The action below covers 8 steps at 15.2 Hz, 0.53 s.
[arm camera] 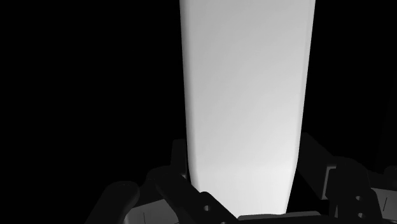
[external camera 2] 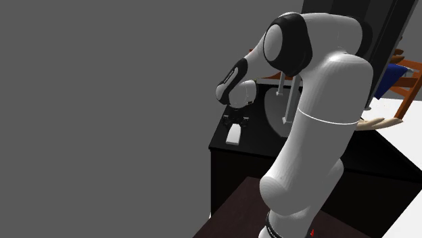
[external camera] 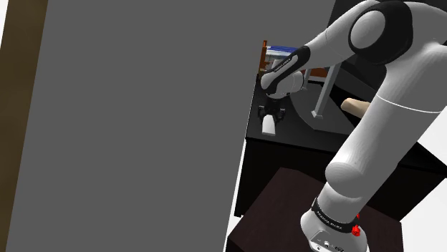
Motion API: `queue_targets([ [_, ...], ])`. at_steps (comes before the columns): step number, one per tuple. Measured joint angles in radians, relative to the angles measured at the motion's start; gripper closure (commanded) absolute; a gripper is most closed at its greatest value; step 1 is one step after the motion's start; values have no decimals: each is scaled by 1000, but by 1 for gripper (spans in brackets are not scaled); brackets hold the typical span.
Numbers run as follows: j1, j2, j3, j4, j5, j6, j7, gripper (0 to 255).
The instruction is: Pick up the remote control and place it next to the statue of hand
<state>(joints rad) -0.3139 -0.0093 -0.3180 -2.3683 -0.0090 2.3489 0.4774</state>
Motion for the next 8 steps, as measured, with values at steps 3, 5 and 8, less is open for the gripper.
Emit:
queue_targets([
  [3, 0, 0, 0, 0, 0, 0, 0, 255],
  [5, 0, 0, 0, 0, 0, 0, 0, 255],
  [8, 0, -3, 0, 3, -1, -6, 0, 255],
])
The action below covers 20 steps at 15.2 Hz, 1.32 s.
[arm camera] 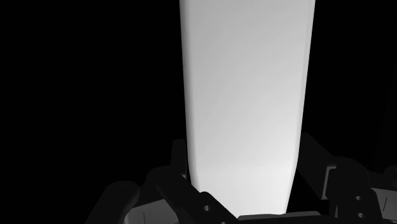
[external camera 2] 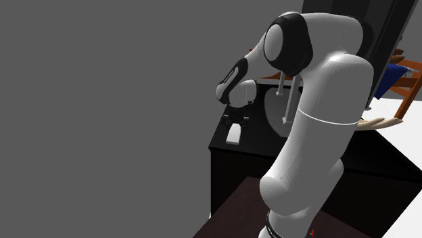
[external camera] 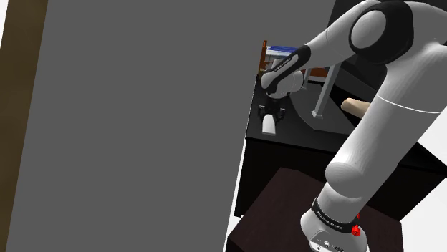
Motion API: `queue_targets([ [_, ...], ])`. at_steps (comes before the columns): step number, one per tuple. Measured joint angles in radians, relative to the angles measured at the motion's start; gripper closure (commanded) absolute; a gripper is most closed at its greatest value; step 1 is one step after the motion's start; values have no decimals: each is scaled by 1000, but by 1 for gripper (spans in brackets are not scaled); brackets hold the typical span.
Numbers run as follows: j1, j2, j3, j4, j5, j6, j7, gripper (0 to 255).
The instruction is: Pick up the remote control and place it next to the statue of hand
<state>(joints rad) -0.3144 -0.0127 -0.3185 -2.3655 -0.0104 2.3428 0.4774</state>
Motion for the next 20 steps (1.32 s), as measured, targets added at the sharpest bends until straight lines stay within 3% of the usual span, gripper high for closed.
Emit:
queue_targets([
  [20, 0, -149, 12, 126, -49, -269, 37, 255],
])
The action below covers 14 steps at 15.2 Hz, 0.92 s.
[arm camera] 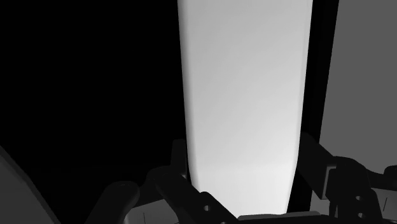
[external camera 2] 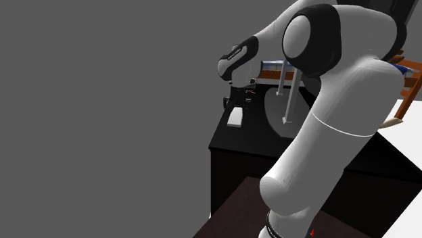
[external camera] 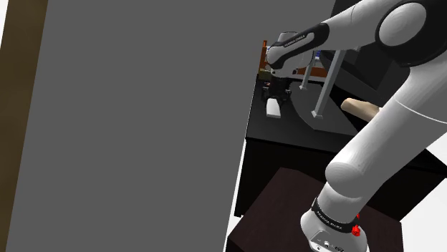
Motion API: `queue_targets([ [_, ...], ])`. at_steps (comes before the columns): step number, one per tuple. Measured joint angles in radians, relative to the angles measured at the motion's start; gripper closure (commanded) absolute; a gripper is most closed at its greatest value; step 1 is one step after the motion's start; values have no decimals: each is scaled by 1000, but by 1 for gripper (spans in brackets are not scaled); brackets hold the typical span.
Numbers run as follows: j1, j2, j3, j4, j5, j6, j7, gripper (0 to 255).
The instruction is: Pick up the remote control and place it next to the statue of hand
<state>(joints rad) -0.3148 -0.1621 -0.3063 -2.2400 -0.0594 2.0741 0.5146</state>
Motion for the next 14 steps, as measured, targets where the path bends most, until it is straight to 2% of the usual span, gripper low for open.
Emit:
queue_targets([
  [14, 4, -46, 12, 145, -7, -190, 10, 255],
])
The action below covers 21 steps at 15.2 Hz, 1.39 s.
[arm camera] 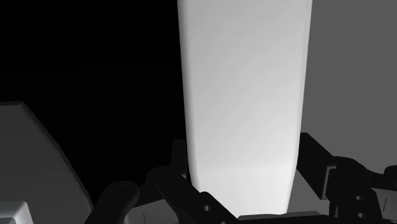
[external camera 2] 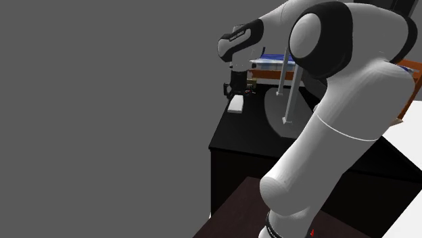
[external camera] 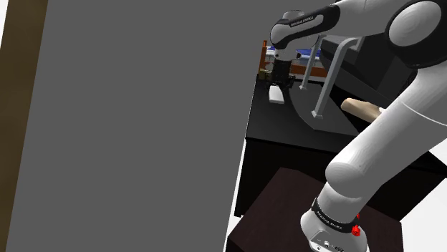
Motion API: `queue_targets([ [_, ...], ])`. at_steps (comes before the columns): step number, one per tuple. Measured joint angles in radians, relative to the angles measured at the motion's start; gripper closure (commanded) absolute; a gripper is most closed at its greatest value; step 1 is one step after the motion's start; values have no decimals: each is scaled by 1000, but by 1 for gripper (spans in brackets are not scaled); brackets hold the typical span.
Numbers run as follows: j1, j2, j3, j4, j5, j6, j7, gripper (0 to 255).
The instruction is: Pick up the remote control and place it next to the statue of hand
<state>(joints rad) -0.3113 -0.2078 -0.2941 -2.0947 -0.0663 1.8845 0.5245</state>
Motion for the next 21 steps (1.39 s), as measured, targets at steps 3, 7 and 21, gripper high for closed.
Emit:
queue_targets([
  [3, 0, -6, 1, 35, -1, -41, -1, 255],
  [7, -20, -49, -19, 13, -19, -59, -33, 255],
  [21, -166, -230, -204, -110, -149, -84, -303, 255],
])
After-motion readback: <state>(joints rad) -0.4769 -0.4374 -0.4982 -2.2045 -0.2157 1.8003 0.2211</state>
